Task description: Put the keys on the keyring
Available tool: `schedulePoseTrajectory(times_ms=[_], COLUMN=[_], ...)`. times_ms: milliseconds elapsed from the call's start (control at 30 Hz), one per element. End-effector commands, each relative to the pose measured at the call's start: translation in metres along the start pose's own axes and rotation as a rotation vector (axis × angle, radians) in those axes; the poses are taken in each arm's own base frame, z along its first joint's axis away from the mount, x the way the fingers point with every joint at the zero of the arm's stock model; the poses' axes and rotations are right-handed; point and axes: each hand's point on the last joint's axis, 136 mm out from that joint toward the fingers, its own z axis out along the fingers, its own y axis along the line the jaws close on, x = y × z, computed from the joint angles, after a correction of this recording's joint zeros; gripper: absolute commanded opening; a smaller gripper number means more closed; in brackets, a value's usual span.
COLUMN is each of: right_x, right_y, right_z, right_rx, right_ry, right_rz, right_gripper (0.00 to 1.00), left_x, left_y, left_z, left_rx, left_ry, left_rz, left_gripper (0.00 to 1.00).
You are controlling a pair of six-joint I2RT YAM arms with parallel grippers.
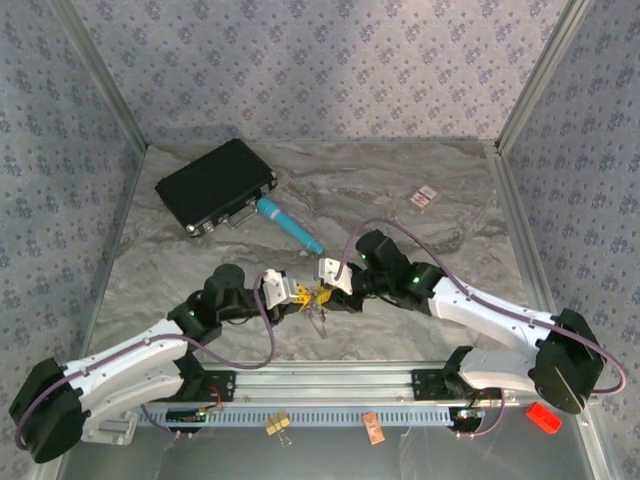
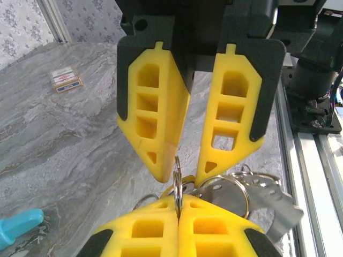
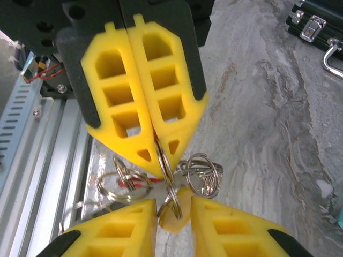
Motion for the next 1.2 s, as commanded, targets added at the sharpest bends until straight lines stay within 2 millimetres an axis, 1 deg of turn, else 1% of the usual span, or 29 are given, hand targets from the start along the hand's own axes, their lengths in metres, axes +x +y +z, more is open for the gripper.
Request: schedulePoseTrajectory(times_ms=[0,167,300,367,400,467,500,567,667,800,967,1000,1033,1067,1100,1133,1167], right_x=[-0.013,-0.015,-0.015,-0.014,-0.013,-0.010,-0.008,-0.006,-0.010,-0.013,-0.016,-0.016,-0.015,-0.014,-0.013,-0.012,-0.011], right_y=[0.004,0.005,0.006,0.006,0.006,0.005,0.003,0.001,0.001,0.006,0.005,0.005,0.005,0.005,0.005,0.005,0.004], right_z=[0.000,0.001,0.001,0.001,0.001,0.000,-0.001,-0.003,-0.006,-0.002,0.004,0.004,0.003,0.003,0.002,0.001,0.000], right_rx=[-0.029,-0.036,-0.043,-0.042,-0.042,-0.030,-0.018,-0.005,-0.007,-0.041,-0.054,-0.053,-0.051,-0.049,-0.046,-0.046,-0.041], right_ry=[-0.081,-0.106,-0.107,-0.105,-0.101,-0.089,-0.080,-0.073,-0.087,-0.091,-0.098,-0.094,-0.083,-0.072,-0.055,-0.037,-0.021], right_rz=[0.023,0.031,0.033,0.036,0.038,0.034,0.032,0.024,0.016,0.011,0.007,0.006,0.005,-0.002,-0.010,-0.018,-0.027], right_gripper=[0.21,0.19,0.10,0.09,0.10,0.20,0.23,0.23,0.21,0.16,0.01,0.00,0.00,0.00,0.00,0.00,0.00], left_x=[-0.018,-0.014,-0.013,-0.014,-0.014,-0.014,-0.014,-0.014,-0.013,-0.014,-0.014,-0.014,-0.012,-0.010,-0.008,-0.006,-0.005], left_y=[-0.005,-0.007,-0.008,-0.009,-0.009,-0.008,-0.008,-0.008,-0.010,-0.010,-0.009,-0.007,-0.003,0.001,0.005,0.008,0.008], left_z=[0.000,0.001,0.001,0.001,0.001,0.001,0.000,0.000,0.000,0.000,-0.001,-0.001,-0.001,-0.001,-0.002,-0.003,-0.003], left_rx=[0.035,0.044,0.049,0.054,0.054,0.051,0.049,0.049,0.057,0.059,0.055,0.042,0.016,-0.008,-0.032,-0.048,-0.054], left_ry=[-0.084,-0.074,-0.074,-0.074,-0.074,-0.074,-0.074,-0.075,-0.071,-0.073,-0.074,-0.069,-0.055,-0.042,-0.024,-0.009,0.003], left_rz=[0.010,-0.002,-0.004,-0.003,-0.003,0.000,0.003,0.006,0.005,0.005,0.004,0.002,-0.007,-0.012,-0.014,-0.007,-0.005], left_gripper=[0.00,0.00,0.00,0.00,0.00,0.00,0.00,0.00,0.00,0.00,0.00,0.00,0.03,0.10,0.18,0.23,0.24])
